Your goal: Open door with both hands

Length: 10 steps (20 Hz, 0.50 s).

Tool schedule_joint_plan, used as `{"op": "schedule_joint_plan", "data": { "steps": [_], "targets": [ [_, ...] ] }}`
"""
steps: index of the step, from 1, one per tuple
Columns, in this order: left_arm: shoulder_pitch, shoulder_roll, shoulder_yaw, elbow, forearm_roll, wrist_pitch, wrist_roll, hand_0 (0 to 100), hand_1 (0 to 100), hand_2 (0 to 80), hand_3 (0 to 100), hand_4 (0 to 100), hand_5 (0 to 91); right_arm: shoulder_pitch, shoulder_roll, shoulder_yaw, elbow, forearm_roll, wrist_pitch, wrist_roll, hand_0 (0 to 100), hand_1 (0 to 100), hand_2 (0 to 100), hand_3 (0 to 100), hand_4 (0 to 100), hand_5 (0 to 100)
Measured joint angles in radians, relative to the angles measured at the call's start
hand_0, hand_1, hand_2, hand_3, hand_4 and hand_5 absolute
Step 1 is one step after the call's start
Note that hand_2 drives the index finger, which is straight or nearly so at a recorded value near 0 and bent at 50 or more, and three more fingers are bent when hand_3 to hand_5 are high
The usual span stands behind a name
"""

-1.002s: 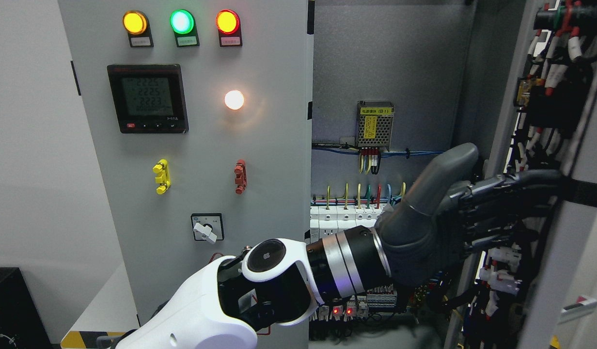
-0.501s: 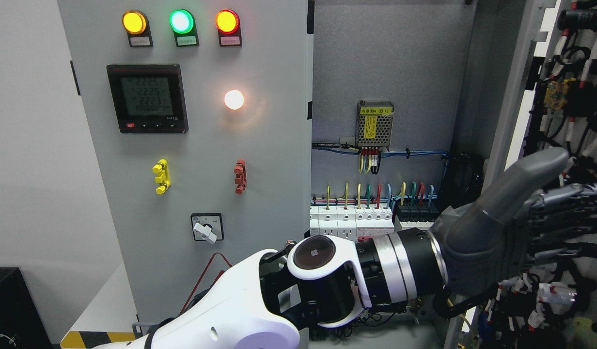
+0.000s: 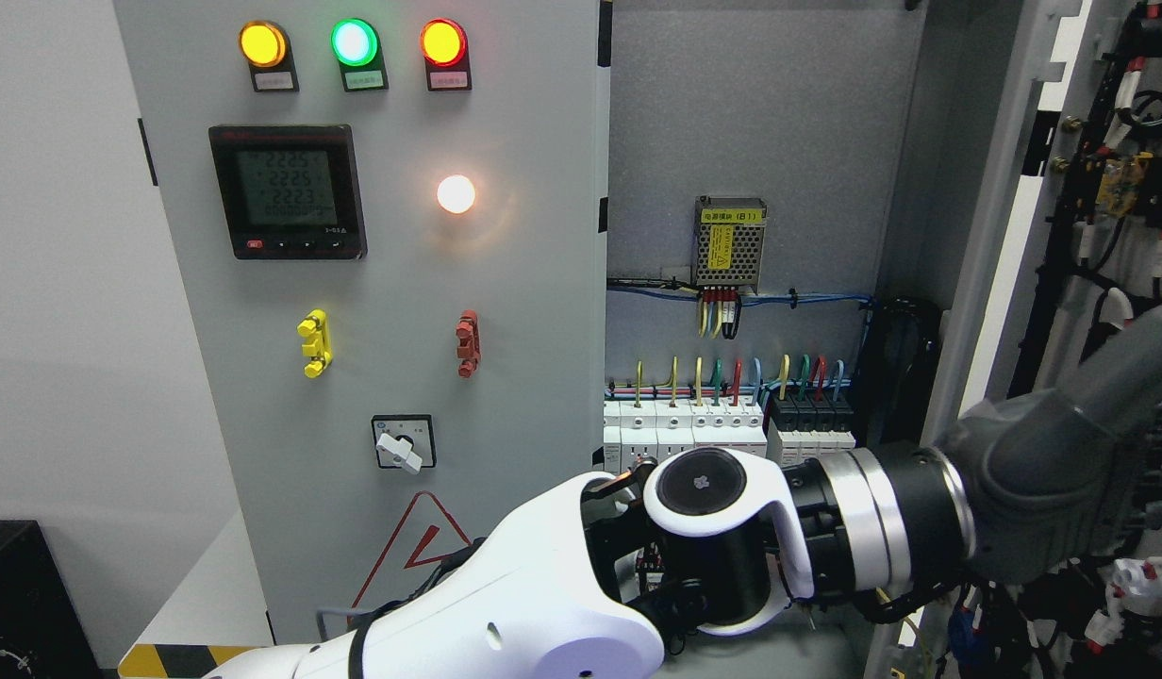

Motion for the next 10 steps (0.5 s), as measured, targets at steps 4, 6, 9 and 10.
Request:
{"op": "schedule_joint_plan", "data": {
  "steps": [4, 6, 9, 10],
  "targets": [
    [-0.014, -0.026, -0.010, 0.031, -0.001, 0.000, 0.000, 0, 0, 0.0, 0, 0, 0.0, 0.000, 0.000, 0.000, 0.000, 0.000, 0.000, 0.001, 0, 0, 0, 0, 0, 0],
    [-0.022, -0.036, -0.016, 0.043, -0.001, 0.000, 0.000, 0, 0, 0.0, 0, 0, 0.0, 0.000, 0.000, 0.000, 0.000, 0.000, 0.000, 0.001, 0, 0, 0, 0, 0, 0],
    [-0.033, -0.048, -0.023, 0.058, -0.001, 0.000, 0.000, 0, 0, 0.0, 0, 0, 0.0, 0.000, 0.000, 0.000, 0.000, 0.000, 0.000, 0.002, 0, 0, 0, 0, 0, 0],
    [-0.036, -0.053, -0.026, 0.063, -0.001, 0.000, 0.000, 0, 0, 0.0, 0, 0, 0.0, 0.000, 0.000, 0.000, 0.000, 0.000, 0.000, 0.002, 0, 0, 0, 0, 0, 0]
  ]
}}
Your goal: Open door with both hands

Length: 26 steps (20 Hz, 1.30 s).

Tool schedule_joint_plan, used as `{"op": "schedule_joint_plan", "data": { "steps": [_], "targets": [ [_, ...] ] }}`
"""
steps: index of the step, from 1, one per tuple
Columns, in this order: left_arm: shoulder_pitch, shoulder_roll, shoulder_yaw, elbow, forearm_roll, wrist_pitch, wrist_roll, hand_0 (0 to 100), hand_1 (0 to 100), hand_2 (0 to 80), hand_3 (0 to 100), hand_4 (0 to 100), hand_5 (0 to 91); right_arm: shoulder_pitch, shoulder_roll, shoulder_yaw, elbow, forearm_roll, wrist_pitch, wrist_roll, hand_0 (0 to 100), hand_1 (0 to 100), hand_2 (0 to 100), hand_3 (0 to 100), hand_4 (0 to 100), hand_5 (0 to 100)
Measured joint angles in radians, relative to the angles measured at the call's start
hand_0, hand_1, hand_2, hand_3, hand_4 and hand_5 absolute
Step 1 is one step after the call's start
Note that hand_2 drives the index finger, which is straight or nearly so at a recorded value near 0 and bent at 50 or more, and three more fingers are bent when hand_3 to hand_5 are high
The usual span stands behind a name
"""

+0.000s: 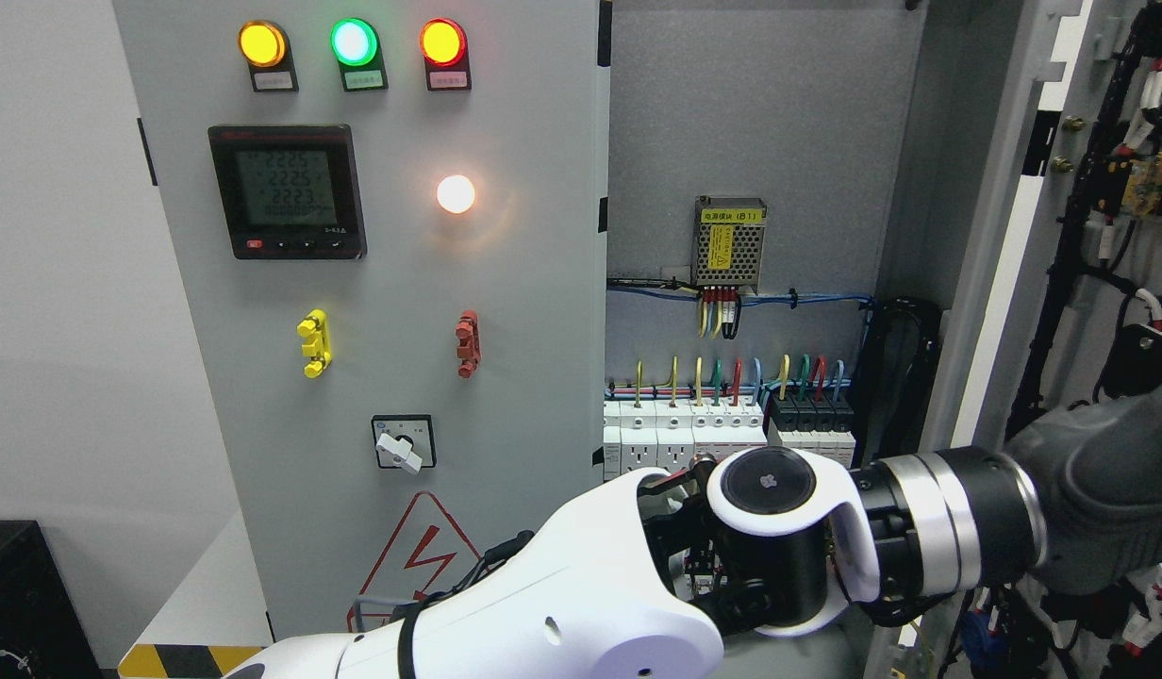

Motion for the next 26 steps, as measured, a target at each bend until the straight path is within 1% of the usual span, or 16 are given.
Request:
{"op": "schedule_joint_plan", "data": {
  "steps": [11, 18, 22, 26],
  "targets": [
    [-0.037, -0.027, -0.024, 0.047, 0.002, -0.001, 0.000, 0, 0, 0.0, 0, 0, 0.0, 0.000, 0.000, 0.000, 0.000, 0.000, 0.000, -0.002, 0, 0, 0, 0, 0, 0],
    [-0.045, -0.033, -0.031, 0.060, 0.003, -0.003, 0.000, 0, 0, 0.0, 0, 0, 0.0, 0.000, 0.000, 0.000, 0.000, 0.000, 0.000, -0.002, 0, 0, 0, 0, 0, 0],
    [-0.042, -0.021, -0.032, 0.038, 0.003, -0.001, 0.000, 0, 0, 0.0, 0, 0, 0.0, 0.000, 0.000, 0.000, 0.000, 0.000, 0.000, -0.002, 0, 0, 0, 0, 0, 0],
    [-0.034, 0.018, -0.030, -0.005, 0.004, 0.013, 0.000, 0, 0, 0.0, 0, 0, 0.0, 0.000, 0.000, 0.000, 0.000, -0.001, 0.000, -0.002, 0, 0, 0, 0, 0, 0]
  ]
}}
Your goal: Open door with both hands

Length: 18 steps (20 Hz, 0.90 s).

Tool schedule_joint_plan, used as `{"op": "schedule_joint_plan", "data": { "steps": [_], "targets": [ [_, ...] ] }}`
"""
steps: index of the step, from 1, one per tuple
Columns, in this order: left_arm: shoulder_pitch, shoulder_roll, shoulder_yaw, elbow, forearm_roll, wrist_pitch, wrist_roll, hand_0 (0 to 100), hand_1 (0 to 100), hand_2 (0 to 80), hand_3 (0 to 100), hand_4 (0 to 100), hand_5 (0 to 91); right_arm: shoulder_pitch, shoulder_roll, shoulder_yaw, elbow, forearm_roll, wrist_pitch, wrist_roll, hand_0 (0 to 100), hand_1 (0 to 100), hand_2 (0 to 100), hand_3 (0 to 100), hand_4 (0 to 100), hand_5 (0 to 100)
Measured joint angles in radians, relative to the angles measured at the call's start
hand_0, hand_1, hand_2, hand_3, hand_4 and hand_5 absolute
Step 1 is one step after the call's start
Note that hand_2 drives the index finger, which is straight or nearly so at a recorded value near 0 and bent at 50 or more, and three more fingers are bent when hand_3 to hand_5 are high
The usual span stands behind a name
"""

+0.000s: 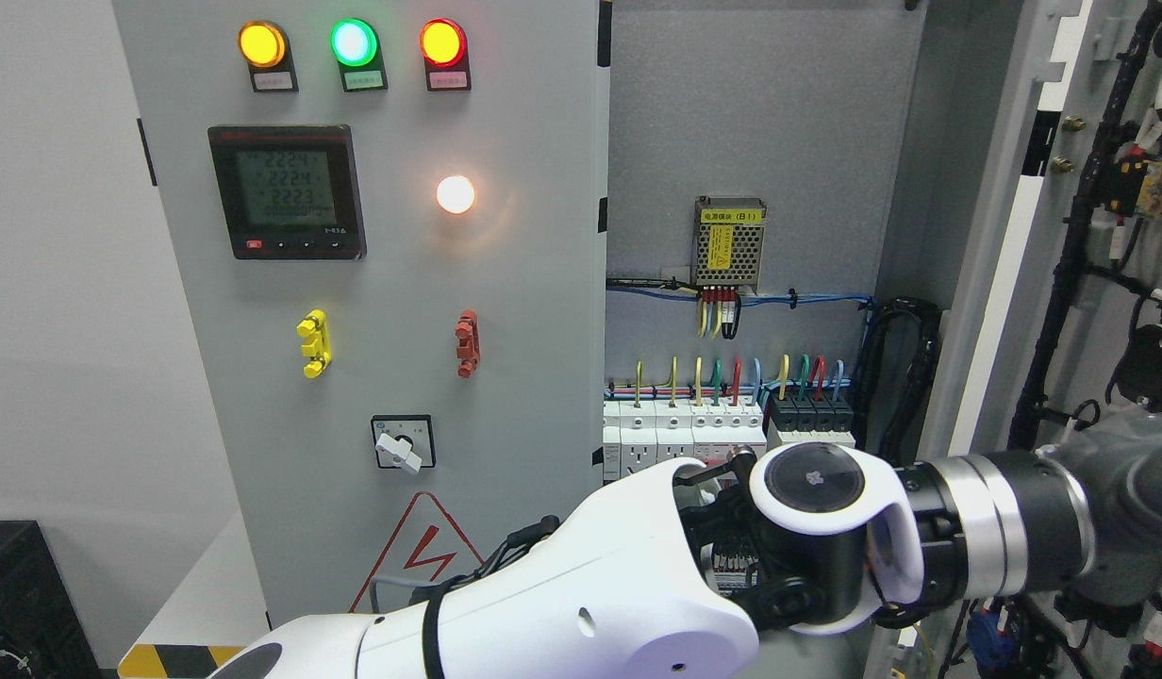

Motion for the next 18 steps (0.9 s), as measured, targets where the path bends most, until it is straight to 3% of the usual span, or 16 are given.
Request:
{"op": "schedule_joint_plan", "data": {
  "steps": [9, 15, 18],
  "targets": [
    [0.078, 0.161, 0.024, -0.146, 0.006, 0.013, 0.000, 0, 0, 0.0, 0, 0, 0.0, 0.000, 0.000, 0.000, 0.000, 0.000, 0.000, -0.001, 0, 0, 0, 0, 0, 0],
    [0.199, 0.341, 0.039, -0.259, 0.009, 0.015, 0.003, 0, 0, 0.0, 0, 0, 0.0, 0.000, 0.000, 0.000, 0.000, 0.000, 0.000, -0.001, 0, 0, 0, 0, 0, 0],
    [0.272, 0.438, 0.044, -0.309, 0.009, 0.017, -0.019, 0, 0, 0.0, 0, 0, 0.0, 0.000, 0.000, 0.000, 0.000, 0.000, 0.000, -0.001, 0, 0, 0, 0, 0, 0]
  ]
}}
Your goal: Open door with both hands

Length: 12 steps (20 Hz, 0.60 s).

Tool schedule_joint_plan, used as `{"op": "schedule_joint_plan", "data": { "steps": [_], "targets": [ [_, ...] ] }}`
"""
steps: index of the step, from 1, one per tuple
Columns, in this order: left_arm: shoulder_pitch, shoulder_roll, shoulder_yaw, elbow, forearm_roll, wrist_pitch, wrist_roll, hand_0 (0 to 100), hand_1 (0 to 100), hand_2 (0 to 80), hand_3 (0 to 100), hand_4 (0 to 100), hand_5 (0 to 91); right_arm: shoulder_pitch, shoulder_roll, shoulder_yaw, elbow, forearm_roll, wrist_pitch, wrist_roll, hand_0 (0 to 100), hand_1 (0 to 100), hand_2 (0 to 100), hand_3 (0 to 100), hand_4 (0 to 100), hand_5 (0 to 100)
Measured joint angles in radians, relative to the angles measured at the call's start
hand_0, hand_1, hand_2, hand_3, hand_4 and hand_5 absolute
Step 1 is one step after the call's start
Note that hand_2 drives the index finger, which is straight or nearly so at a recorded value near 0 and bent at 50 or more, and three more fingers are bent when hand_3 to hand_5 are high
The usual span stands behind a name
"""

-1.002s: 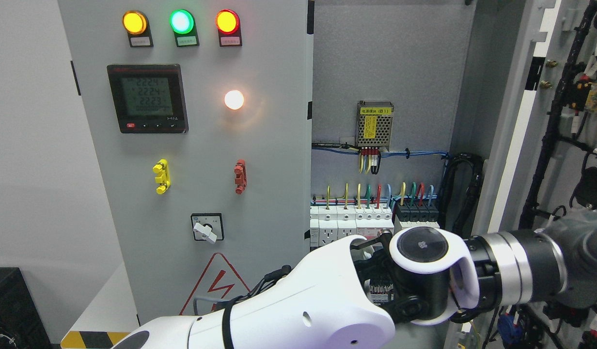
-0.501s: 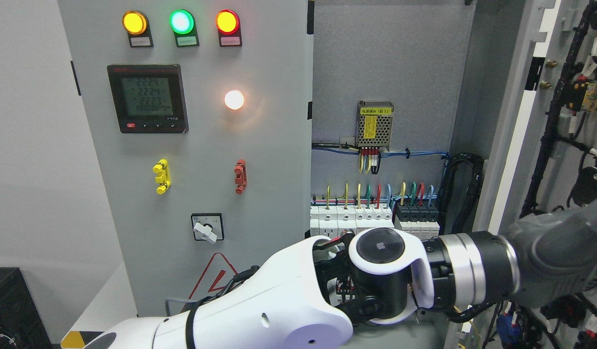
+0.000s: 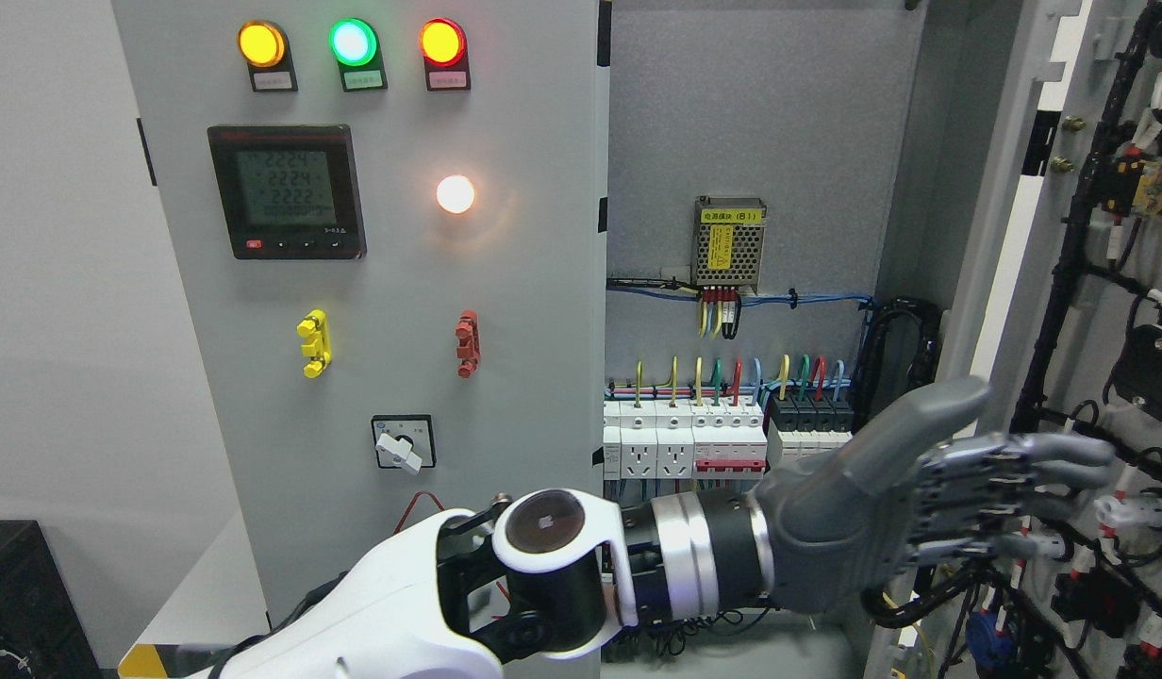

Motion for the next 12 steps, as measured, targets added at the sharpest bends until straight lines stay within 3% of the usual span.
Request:
{"op": "schedule_joint_plan", "data": {
  "steps": [8, 12],
  "targets": [
    [0.224, 0.232, 0.008, -0.110, -0.007, -0.013, -0.023, 0, 0, 0.0, 0, 0, 0.0, 0.000, 0.000, 0.000, 0.000, 0.000, 0.000, 0.000, 0, 0, 0, 0, 0, 0],
    [0.370, 0.328, 0.011, -0.140, -0.041, -0.015, -0.023, 0, 0, 0.0, 0, 0, 0.0, 0.000, 0.000, 0.000, 0.000, 0.000, 0.000, 0.000, 0, 0, 0, 0, 0, 0]
  ]
}}
